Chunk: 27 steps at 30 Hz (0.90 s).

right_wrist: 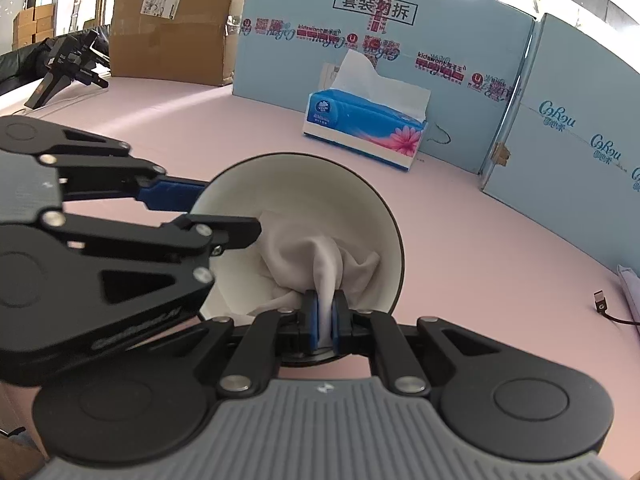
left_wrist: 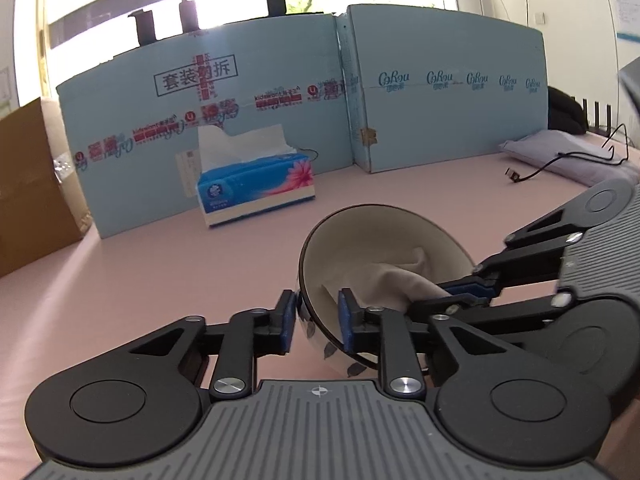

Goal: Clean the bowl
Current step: 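Rub the white cloth around the bowl's inner wall with the right gripper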

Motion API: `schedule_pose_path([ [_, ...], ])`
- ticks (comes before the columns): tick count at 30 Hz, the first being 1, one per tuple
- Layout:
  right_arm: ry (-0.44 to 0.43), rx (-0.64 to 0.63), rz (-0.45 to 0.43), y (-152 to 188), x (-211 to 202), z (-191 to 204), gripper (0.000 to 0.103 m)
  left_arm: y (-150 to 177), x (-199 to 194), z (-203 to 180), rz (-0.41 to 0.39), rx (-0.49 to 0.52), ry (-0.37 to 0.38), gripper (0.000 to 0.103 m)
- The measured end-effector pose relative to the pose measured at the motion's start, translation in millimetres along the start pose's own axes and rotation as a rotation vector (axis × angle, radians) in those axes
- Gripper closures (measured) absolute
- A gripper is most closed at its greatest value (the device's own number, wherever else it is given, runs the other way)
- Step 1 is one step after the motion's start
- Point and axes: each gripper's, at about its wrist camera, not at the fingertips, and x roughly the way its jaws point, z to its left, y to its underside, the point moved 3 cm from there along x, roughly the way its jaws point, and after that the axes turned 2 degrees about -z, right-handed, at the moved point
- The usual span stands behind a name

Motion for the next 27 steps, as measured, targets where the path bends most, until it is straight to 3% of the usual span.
schedule_pose_path([
  [8,-0.053,0.023,-0.012,-1,-5,3,0.094,-12,-1,16,-0.008,-0.006,0.061,0.094],
  [14,-0.145,0.054,-0.014,-4,-4,9,0.094,-17,-4,20,-0.007,0.071,0.059,0.094],
  [19,-0.233,0.073,-0.038,-11,-7,19,0.094,-25,-12,19,-0.040,0.193,0.030,0.092],
  [27,-0.196,0.017,0.007,-13,2,22,0.094,-24,-10,10,-0.051,0.279,0.023,0.092],
])
